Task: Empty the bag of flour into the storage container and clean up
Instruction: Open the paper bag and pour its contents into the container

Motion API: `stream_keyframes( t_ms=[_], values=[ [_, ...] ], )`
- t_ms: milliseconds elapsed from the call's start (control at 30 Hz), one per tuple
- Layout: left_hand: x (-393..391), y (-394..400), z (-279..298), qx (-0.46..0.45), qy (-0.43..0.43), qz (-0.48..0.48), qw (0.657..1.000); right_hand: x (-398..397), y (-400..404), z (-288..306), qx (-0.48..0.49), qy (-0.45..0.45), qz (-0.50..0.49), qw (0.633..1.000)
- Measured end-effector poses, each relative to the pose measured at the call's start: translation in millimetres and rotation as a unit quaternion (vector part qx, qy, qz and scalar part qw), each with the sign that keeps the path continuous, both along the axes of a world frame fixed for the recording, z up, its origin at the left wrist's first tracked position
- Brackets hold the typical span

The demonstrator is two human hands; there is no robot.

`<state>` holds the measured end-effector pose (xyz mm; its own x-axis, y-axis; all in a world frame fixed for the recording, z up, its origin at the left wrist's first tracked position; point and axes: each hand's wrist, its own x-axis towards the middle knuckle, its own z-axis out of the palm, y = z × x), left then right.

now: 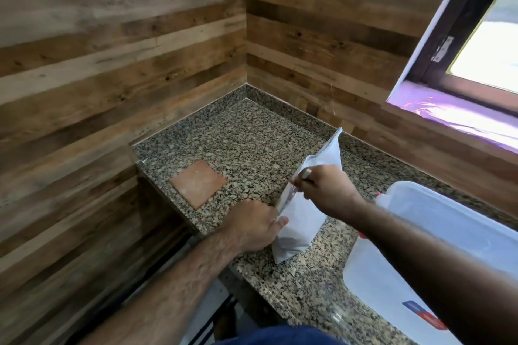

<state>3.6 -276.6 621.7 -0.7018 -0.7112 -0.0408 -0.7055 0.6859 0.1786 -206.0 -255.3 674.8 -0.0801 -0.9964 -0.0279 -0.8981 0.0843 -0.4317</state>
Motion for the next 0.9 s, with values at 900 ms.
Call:
stream_keyframes(
  t_ms=[900],
  values=[
    [-43.2, -138.2, -1.0, 0.408, 0.148, -0.101, 0.895, -106.9, -117.0, -27.6, -0.040, -0.227, -0.477, 0.848]
  ],
)
